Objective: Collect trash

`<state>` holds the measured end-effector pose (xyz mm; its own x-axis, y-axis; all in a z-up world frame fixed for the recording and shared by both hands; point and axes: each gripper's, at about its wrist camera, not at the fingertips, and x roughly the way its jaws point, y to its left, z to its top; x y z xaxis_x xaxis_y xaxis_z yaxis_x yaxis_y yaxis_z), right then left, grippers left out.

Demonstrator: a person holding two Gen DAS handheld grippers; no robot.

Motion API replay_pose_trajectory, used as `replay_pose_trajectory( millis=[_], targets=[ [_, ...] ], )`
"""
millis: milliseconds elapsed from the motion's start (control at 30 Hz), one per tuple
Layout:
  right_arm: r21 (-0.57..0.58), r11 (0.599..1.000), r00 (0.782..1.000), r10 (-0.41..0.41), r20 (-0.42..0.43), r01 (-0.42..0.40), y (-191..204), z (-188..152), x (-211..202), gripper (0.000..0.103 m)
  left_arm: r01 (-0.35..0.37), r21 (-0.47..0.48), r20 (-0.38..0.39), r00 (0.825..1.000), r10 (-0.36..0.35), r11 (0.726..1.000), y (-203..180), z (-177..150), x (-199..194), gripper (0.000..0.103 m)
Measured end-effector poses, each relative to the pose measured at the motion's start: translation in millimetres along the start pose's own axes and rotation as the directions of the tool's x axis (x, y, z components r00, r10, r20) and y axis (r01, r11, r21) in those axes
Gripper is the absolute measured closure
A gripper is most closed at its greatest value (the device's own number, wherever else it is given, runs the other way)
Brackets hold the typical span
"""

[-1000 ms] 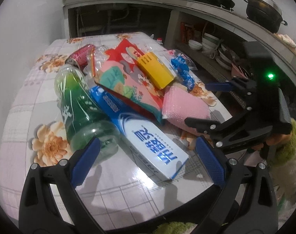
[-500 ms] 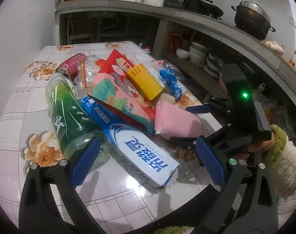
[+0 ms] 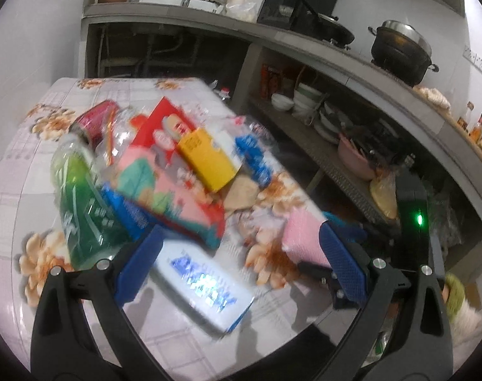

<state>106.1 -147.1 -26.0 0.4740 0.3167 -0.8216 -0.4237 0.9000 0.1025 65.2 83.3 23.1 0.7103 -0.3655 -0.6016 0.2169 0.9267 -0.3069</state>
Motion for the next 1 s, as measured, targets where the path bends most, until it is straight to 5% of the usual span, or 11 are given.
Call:
replay_pose_trajectory(
  millis=[233, 367, 533, 733, 1000],
  targets=[
    [0.044, 0.998, 0.998, -0.053, 0.035, 0.052, -6, -9, -1, 0.016, 0.043, -0.017, -0.001, 0.999, -0.043, 0.999, -14, 38, 29, 0.009],
    [0.017, 0.997, 0.995, -0.080, 0.052, 0.080, -1, -8, 4, 0.016, 0.026, -0.017, -0.034, 0.999, -0.026, 1.000, -23, 57, 57, 0.041],
    [0.015, 0.997, 0.994, -0.078, 0.075, 0.077, -1, -7, 6, 0.016, -0.069, 0.001, -0.103, 0.992, 0.069, 0.998, -34, 76, 104, 0.049],
    [0.040, 0.999, 0.995, -0.037, 0.094, 0.034, -9, -9, 6, 0.016, -0.192, 0.107, -0.126, 0.971, 0.205, 0.976, -52, 96, 146, 0.052],
    [0.064, 0.998, 0.993, -0.024, 0.116, 0.017, -16, -10, 5, 0.018, -0.314, 0.230, -0.201, 0.911, 0.361, 0.921, -55, 91, 190, 0.094]
  ],
)
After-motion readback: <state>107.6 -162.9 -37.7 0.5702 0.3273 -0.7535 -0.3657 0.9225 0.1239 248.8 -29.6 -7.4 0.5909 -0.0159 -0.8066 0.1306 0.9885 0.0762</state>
